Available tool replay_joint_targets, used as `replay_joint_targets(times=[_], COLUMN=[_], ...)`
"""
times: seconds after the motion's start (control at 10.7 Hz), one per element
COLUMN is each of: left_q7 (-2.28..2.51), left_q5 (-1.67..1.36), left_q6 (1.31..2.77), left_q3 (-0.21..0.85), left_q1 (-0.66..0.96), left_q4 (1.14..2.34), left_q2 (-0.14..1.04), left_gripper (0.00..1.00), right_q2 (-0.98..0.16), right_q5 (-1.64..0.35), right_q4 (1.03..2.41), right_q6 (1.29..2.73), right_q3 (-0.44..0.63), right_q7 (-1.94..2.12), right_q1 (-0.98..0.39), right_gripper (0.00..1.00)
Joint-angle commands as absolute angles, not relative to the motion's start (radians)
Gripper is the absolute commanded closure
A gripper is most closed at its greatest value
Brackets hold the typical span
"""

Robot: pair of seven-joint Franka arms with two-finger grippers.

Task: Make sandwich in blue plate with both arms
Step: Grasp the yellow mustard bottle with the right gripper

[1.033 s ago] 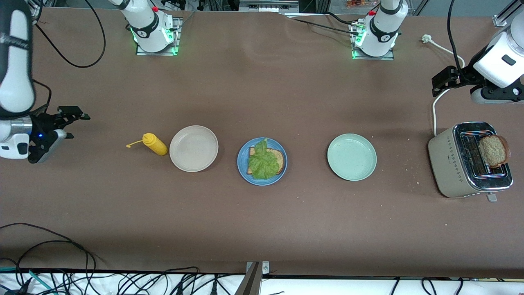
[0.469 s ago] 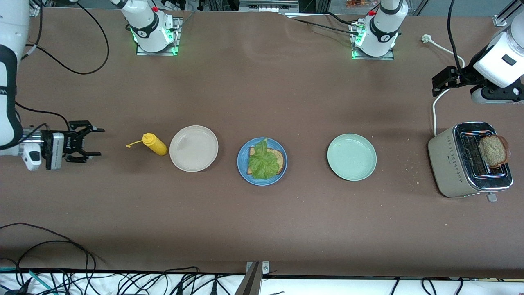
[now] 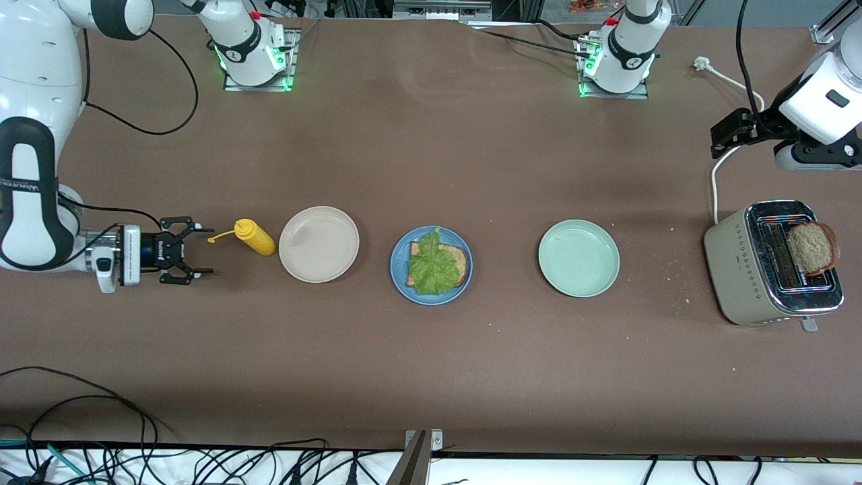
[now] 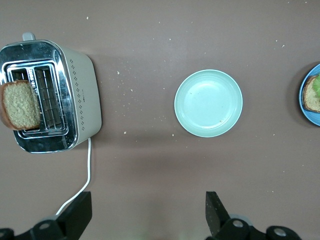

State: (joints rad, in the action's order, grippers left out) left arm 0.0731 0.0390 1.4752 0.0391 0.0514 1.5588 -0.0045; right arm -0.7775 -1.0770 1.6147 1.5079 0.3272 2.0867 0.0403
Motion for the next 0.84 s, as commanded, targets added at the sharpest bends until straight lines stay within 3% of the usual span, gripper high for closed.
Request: replay_joint_targets(times=[0.0,0.75], left_q7=[0.083,0.081], left_q5=[0.035,0.035], left_q6=[1.457,1.457], left_q3=[0.041,0.040], left_q1=[0.046,0.046], left_q4=[1.537,1.539], left_q2=[0.002,0.002], left_gripper=[0.00,0.00], right_q2=[-0.815,-0.926], right_q5=[-1.141,-1.233], right_q4=[1.606,1.601], right_q6=[1.435,1.283], right_q3=[0.304,0.252], right_q7=[2.245,2.378], right_q1=[0.055,0.084], right_gripper=[0.00,0.00])
